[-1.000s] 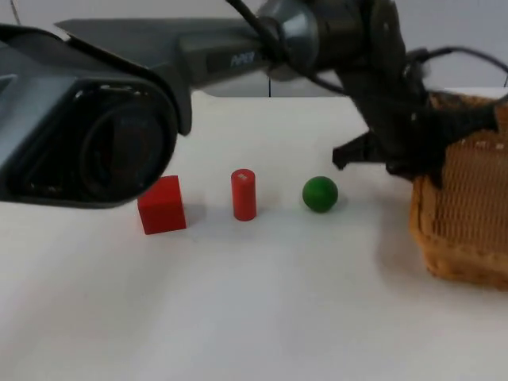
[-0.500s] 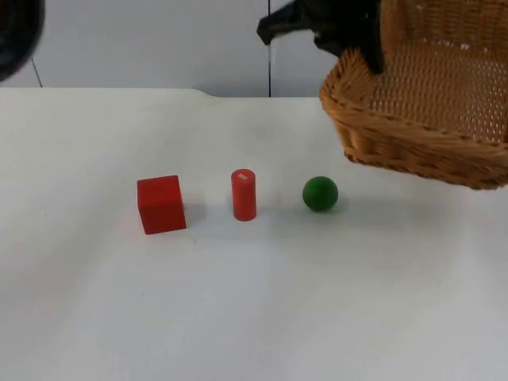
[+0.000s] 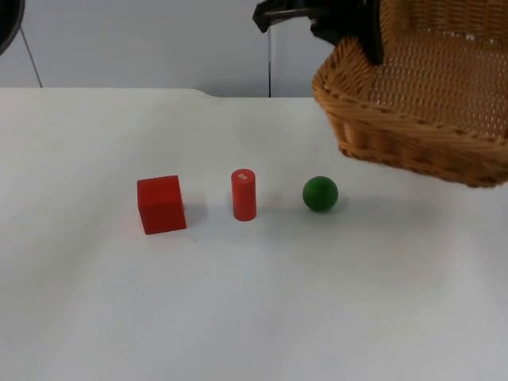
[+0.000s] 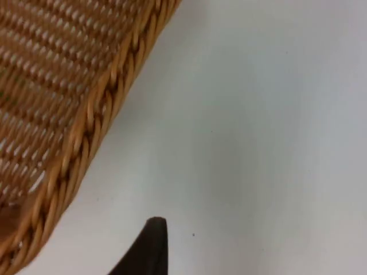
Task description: Pick up the basket with the left hand and place the object to the left of the red cylinder into the basket with the right hand.
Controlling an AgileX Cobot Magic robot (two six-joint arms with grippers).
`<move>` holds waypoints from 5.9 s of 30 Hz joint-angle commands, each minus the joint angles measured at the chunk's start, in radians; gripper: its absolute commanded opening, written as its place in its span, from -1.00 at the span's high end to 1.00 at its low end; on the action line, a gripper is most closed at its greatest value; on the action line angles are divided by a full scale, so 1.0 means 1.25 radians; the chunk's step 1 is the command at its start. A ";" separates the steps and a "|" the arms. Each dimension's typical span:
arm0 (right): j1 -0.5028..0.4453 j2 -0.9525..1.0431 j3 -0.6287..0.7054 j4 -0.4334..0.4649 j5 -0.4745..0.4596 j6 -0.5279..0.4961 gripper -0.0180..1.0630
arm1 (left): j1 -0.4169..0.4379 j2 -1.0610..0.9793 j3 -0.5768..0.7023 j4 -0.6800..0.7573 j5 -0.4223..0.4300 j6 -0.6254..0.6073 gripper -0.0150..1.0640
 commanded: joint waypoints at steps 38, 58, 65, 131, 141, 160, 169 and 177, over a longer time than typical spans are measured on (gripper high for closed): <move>-0.006 0.000 -0.006 0.016 0.005 -0.003 -0.98 | 0.291 -0.862 1.330 -0.156 -0.422 0.270 0.98; -0.005 0.018 -0.006 0.292 0.012 -0.318 -0.98 | 0.763 -0.996 1.569 -0.361 -0.338 0.617 0.98; -0.005 0.089 -0.032 0.393 0.070 -0.426 -0.98 | 0.896 -0.996 1.569 -0.396 -0.359 0.652 0.98; 0.487 1.354 -1.215 0.496 -0.062 -0.959 0.96 | 0.899 -0.996 1.569 -0.384 -0.389 0.620 0.98; 0.443 1.109 -1.215 0.259 0.120 -0.573 0.97 | 0.899 -0.996 1.569 -0.384 -0.374 0.626 0.98; 0.528 0.947 -1.158 0.165 0.187 -0.294 0.97 | 0.899 -0.996 1.569 -0.386 -0.345 0.650 0.98; 0.671 0.947 -0.996 0.246 0.047 -0.329 0.97 | 0.899 -0.996 1.569 -0.388 -0.352 0.650 0.98; 0.714 0.975 -0.967 0.279 0.008 -0.353 0.97 | 0.899 -0.996 1.569 -0.389 -0.350 0.651 0.98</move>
